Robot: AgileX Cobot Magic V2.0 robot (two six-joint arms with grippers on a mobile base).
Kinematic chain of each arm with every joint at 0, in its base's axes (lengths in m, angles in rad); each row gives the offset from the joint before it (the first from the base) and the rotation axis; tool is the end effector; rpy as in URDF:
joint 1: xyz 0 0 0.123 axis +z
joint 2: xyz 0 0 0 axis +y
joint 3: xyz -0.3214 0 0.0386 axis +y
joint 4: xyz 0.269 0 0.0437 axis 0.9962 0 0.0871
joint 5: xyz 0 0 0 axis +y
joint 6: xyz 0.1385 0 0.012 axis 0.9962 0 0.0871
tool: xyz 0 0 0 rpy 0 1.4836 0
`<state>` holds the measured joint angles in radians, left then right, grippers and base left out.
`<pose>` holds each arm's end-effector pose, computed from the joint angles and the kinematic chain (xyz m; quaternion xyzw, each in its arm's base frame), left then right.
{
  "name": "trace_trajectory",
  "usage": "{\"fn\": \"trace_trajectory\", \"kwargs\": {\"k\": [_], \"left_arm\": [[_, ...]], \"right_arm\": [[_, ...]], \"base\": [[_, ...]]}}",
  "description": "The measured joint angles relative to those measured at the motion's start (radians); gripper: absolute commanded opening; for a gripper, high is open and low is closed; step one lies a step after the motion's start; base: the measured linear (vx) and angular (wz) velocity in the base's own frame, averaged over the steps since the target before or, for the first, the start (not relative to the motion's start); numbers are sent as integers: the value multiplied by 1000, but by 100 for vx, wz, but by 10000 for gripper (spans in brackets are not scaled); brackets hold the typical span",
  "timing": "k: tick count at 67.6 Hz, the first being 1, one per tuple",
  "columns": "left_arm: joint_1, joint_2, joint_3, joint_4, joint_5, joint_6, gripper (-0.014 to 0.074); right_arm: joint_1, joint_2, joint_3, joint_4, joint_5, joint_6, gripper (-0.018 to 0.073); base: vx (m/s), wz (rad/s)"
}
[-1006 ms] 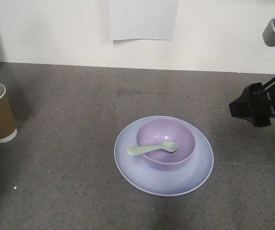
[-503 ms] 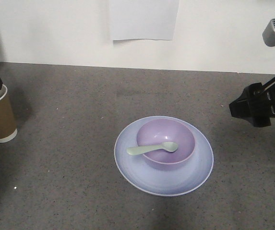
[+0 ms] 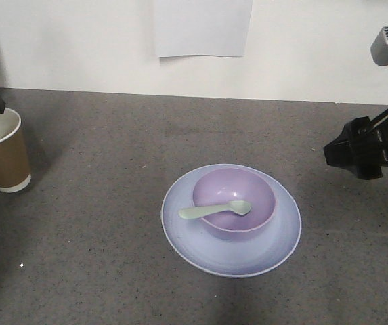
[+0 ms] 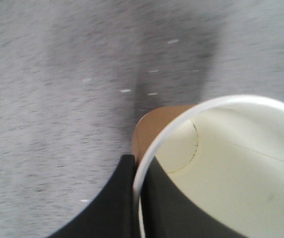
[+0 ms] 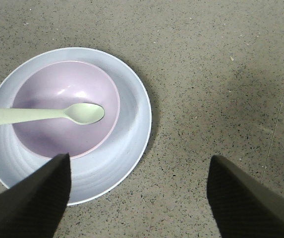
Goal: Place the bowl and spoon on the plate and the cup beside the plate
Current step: 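Move the left gripper to the brown paper cup and grip its rim, then slide the brown paper cup toward the plate with the left gripper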
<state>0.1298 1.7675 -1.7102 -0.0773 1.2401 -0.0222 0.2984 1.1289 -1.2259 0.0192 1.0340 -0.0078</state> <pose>0.4184 0.0444 0.3292 -0.0804 0.9798 -0.0285 0.1810 0.2408 0.0765 0.3951 -0.1410 0.9250 0.0604 0.3476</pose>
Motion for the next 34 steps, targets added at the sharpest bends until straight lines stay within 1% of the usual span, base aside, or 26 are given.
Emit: {"fn": "trace_trajectory", "kwargs": {"k": [13, 18, 23, 27, 34], "left_arm": [[0, -54, 0, -165, 9, 64, -8], [-1, -66, 0, -214, 9, 80, -8], [-13, -72, 0, -237, 9, 87, -8], [-31, -73, 0, -239, 9, 88, -8], [-93, -73, 0, -241, 9, 90, -8]], "right_arm": [[0, 0, 0, 0, 0, 0, 557], [0, 0, 0, 0, 0, 0, 557], [0, 0, 0, 0, 0, 0, 557], [0, 0, 0, 0, 0, 0, 557], [0, 0, 0, 0, 0, 0, 557]], "base": [[0, 0], [0, 0], [0, 0], [0, 0], [0, 0]]}}
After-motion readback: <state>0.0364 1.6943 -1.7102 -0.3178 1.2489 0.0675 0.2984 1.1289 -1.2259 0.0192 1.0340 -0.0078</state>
